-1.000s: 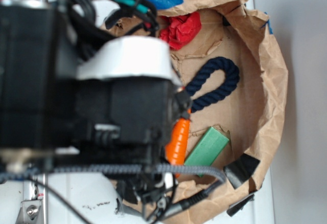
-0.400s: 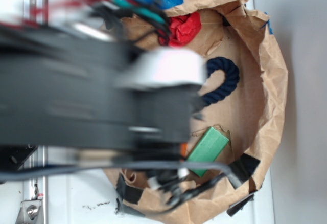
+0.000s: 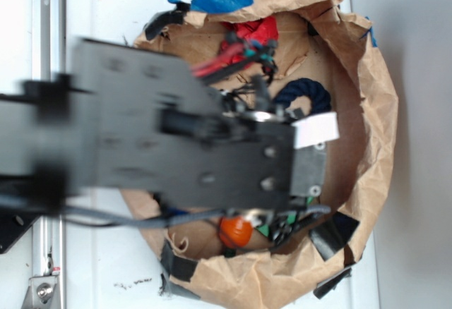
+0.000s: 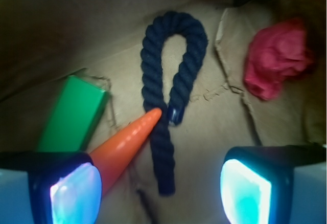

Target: Grab the green block.

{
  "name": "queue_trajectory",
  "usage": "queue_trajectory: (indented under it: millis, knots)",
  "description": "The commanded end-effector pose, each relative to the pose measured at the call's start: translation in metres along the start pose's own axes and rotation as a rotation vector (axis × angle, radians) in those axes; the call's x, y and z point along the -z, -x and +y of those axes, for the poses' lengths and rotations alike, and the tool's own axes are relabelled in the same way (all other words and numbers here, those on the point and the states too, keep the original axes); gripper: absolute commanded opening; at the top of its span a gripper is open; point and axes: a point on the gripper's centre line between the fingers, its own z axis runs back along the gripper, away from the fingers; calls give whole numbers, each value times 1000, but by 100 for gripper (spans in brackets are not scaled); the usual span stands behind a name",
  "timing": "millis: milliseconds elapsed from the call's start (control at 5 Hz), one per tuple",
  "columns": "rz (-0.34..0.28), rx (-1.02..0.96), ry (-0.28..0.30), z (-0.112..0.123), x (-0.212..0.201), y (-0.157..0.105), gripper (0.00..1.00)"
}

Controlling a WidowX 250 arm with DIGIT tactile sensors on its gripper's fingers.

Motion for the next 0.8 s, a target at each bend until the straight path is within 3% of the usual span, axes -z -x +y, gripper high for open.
queue_trajectory:
  millis: [0,200,600]
  knots:
    - [-122,-81,-19,-7,26,-30,100]
    - [-156,-72,63,-31,17,-40,100]
    - [-141,-15,199,-70,8,-37,100]
